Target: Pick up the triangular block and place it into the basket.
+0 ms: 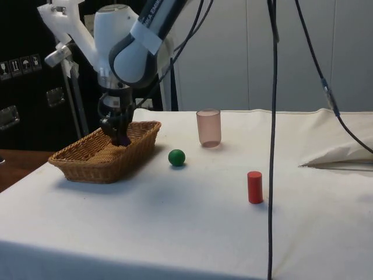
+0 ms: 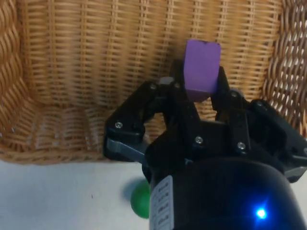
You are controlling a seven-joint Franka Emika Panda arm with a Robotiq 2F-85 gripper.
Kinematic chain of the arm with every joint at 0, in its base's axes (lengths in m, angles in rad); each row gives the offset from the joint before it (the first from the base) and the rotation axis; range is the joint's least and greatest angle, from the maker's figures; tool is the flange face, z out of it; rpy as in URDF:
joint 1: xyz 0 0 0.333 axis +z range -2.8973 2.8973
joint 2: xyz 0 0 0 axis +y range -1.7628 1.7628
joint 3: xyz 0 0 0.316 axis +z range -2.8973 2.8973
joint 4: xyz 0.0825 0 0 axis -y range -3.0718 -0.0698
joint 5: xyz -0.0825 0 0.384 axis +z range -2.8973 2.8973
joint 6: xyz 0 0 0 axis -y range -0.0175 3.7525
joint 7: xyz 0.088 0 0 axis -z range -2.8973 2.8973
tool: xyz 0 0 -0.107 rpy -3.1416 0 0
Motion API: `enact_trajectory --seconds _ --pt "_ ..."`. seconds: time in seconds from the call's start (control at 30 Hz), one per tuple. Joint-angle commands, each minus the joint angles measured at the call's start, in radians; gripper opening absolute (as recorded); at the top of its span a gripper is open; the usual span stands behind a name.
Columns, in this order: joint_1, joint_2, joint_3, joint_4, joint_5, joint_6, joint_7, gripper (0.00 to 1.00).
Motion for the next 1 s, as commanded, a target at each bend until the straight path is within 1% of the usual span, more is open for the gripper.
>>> enact_trajectory --seconds 0.0,0.07,0.1,0.13,0.2,0.23,0.3,0.43,0.47,0.5,0.7,0.73,0.77,0.8,0.83,0.9,0.97 --pt "-0.016 0.013 0.020 0.016 0.019 0.009 -0.013 0.34" --pt "-0.017 0.027 0.020 0.032 0.028 0.012 -0.015 0.34" --pt "-0.001 0.022 0.001 0.025 0.015 0.003 -0.002 0.34" --pt "-0.018 0.034 0.021 0.040 0.032 0.015 -0.015 0.34" --pt "-0.018 0.053 0.021 0.060 0.045 0.021 -0.018 0.34" --pt "-0.019 0.058 0.021 0.065 0.048 0.023 -0.019 0.36" --pt "-0.019 0.066 0.021 0.074 0.053 0.026 -0.020 0.43" --pt "-0.019 0.076 0.020 0.084 0.061 0.029 -0.022 0.62" --pt "-0.004 0.075 0.001 0.081 0.050 0.022 -0.007 0.66" --pt "-0.019 0.078 0.020 0.086 0.062 0.029 -0.022 0.71" --pt "-0.020 0.080 0.022 0.088 0.063 0.031 -0.022 0.98" --pt "-0.020 0.080 0.022 0.089 0.063 0.031 -0.022 1.00" --pt "-0.006 0.078 0.003 0.083 0.051 0.024 -0.007 1.00" --pt "-0.020 0.081 0.022 0.089 0.063 0.030 -0.021 1.00" --pt "-0.020 0.081 0.022 0.089 0.063 0.030 -0.021 1.00" --pt "-0.015 0.074 0.015 0.088 0.060 0.024 -0.014 1.00" --pt "-0.013 0.070 0.013 0.088 0.059 0.022 -0.010 1.00"
